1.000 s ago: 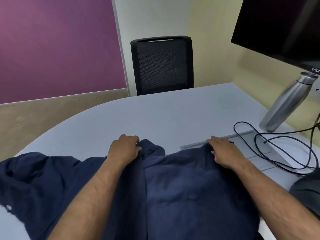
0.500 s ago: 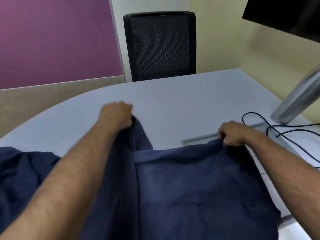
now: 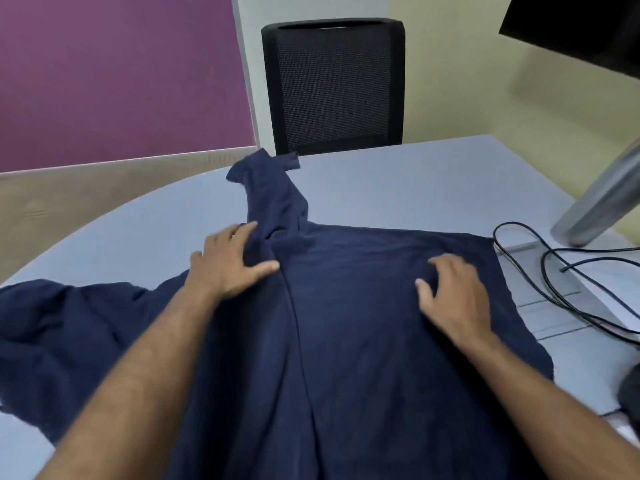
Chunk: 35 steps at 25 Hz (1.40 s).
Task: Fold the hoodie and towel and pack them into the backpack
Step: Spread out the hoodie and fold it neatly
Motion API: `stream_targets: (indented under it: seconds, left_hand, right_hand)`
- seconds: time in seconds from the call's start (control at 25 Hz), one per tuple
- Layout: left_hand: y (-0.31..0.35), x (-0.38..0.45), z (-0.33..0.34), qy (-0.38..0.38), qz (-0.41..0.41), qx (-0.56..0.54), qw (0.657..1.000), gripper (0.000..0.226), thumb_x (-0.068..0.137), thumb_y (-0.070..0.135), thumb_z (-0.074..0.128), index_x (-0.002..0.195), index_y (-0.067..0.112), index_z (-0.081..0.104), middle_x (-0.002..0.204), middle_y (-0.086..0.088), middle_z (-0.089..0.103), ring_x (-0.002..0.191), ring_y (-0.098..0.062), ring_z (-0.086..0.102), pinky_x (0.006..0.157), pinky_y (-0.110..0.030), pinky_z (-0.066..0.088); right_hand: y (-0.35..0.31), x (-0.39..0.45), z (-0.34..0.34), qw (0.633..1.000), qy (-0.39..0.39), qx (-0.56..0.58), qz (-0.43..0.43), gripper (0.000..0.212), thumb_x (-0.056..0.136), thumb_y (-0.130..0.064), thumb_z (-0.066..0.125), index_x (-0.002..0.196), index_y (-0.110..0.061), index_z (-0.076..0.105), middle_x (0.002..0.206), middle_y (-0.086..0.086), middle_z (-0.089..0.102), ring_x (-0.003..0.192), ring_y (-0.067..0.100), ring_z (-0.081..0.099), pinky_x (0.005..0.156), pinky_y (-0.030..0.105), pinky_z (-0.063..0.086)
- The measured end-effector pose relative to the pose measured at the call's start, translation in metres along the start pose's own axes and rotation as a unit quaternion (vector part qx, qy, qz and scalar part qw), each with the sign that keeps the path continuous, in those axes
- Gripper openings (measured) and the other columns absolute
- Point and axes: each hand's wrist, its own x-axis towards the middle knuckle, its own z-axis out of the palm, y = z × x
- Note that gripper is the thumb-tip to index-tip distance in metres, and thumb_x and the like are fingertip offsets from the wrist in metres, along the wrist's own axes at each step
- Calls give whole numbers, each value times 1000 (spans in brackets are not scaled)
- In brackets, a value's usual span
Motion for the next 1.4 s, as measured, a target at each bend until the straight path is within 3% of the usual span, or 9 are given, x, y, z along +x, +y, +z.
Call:
stream_targets:
  seconds: [0.2,0.32,0.52,0.64,0.72,0.92,1.08,1.24,1.4]
  left_hand:
    - [-24,-41,32,55,-127,88,986,70,84,56,66,143,28,41,141,-5,43,126,-32,39,102,-50,35]
    - [-20,-50,28,122,-101,132,979,28,93,42,59,117,27,62,117,-2,56,109,-29,47,87,-46,37]
    - [-5,-77,5,218,1,131,967,13,90,33,67,85,29,78,91,7,69,92,-26,55,77,-43,38]
    - [7,-101,-14,161,-6,130,978,17,91,30,61,81,24,73,92,5,70,92,-26,57,76,-41,41]
    - [7,-118,-19,84,-118,55,988,21,88,42,61,97,22,65,105,0,68,101,-28,59,81,-43,49]
    - [2,-167,1,-70,-301,-119,944,79,79,48,76,138,12,38,134,-10,54,118,-33,57,86,-40,49]
    - [2,-195,15,-68,-317,-152,934,63,81,32,78,129,12,42,122,-9,54,102,-29,58,80,-37,48]
    - [-3,-212,8,-55,-240,-262,933,55,85,15,73,136,15,52,123,-7,62,108,-22,58,93,-33,48]
    - [-6,-237,-38,-232,-189,-315,901,25,62,13,68,85,20,75,83,1,69,71,-16,60,58,-27,46]
  right_hand:
    - [-26,-68,37,995,-36,-73,-58,57,84,-58,47,118,-17,68,126,7,64,114,29,56,93,49,42]
    - [-28,-69,36,990,-89,-90,-62,71,87,-63,34,136,-18,58,145,9,53,134,28,45,109,50,33]
    - [-29,-63,13,966,-234,-88,-65,79,92,-70,28,156,-25,20,165,2,12,152,21,7,122,48,8]
    - [-37,-78,-7,962,-248,-93,-64,76,95,-64,35,157,-23,18,164,3,17,151,22,10,122,50,12]
    - [-45,-99,-22,964,-248,-76,-52,77,94,-63,41,155,-21,22,162,3,23,150,23,17,120,48,19]
    - [-88,-150,-30,973,-213,94,1,64,85,-60,60,134,-19,54,123,-2,64,116,19,55,97,31,44]
    - [-138,-179,-17,896,-288,315,119,57,80,-38,79,128,-16,57,105,-5,64,96,10,60,76,12,44]
    - [-157,-185,-15,780,-335,471,238,58,76,7,69,130,-7,56,105,3,65,98,18,64,81,25,51]
    - [-134,-195,-58,636,-503,570,134,48,49,6,54,92,0,74,93,19,72,82,30,69,70,31,51]
